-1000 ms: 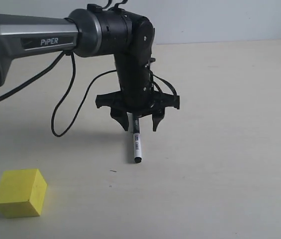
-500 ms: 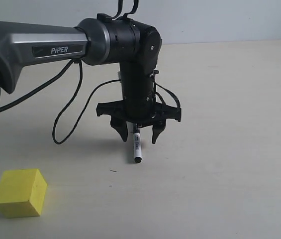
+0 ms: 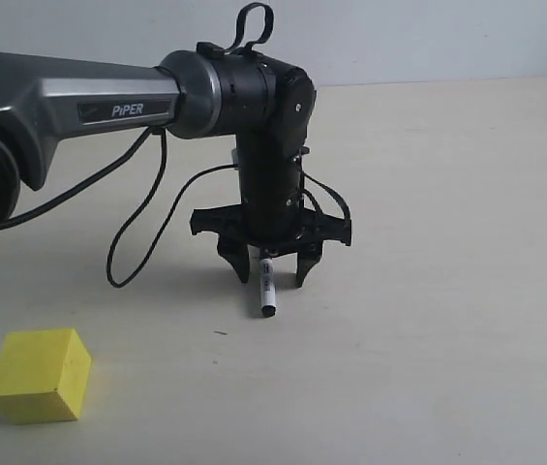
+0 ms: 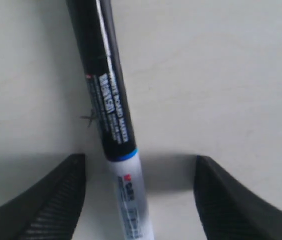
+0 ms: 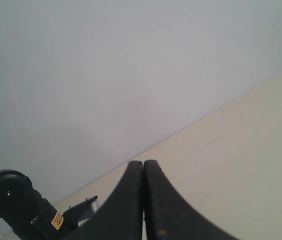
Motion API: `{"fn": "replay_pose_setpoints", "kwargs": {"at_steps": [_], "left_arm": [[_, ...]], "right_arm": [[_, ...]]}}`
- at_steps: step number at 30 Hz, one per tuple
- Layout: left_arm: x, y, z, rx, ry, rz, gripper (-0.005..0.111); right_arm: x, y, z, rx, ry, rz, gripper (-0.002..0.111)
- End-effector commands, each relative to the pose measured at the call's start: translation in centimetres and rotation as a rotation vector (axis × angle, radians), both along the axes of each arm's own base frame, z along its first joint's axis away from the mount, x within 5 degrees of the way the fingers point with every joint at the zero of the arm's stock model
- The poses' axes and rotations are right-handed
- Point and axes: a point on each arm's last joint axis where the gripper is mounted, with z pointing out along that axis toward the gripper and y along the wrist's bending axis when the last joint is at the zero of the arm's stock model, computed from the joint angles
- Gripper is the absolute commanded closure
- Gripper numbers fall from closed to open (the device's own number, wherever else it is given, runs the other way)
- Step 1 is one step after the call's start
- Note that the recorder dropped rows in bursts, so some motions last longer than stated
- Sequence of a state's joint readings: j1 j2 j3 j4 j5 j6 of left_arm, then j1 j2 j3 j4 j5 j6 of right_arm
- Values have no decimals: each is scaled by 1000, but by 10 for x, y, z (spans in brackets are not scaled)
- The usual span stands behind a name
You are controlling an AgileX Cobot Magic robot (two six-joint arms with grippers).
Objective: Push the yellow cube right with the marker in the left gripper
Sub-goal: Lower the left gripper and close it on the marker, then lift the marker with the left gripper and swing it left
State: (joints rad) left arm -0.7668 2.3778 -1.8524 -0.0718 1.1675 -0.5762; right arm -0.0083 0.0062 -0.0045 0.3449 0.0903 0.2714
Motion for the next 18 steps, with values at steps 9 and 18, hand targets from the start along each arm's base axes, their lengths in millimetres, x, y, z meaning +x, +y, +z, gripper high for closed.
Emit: {"fn": "replay_pose_setpoints", "kwargs": {"at_steps": [9,18], "left_arm": [[2,0,-6,12,-4,-30,87],[2,-4,76,-99,-151,-545,107]], "right_arm": [[0,0,-1,-13,-4,-6,108],[0,0,-1,-13,-4,-6,108]]}}
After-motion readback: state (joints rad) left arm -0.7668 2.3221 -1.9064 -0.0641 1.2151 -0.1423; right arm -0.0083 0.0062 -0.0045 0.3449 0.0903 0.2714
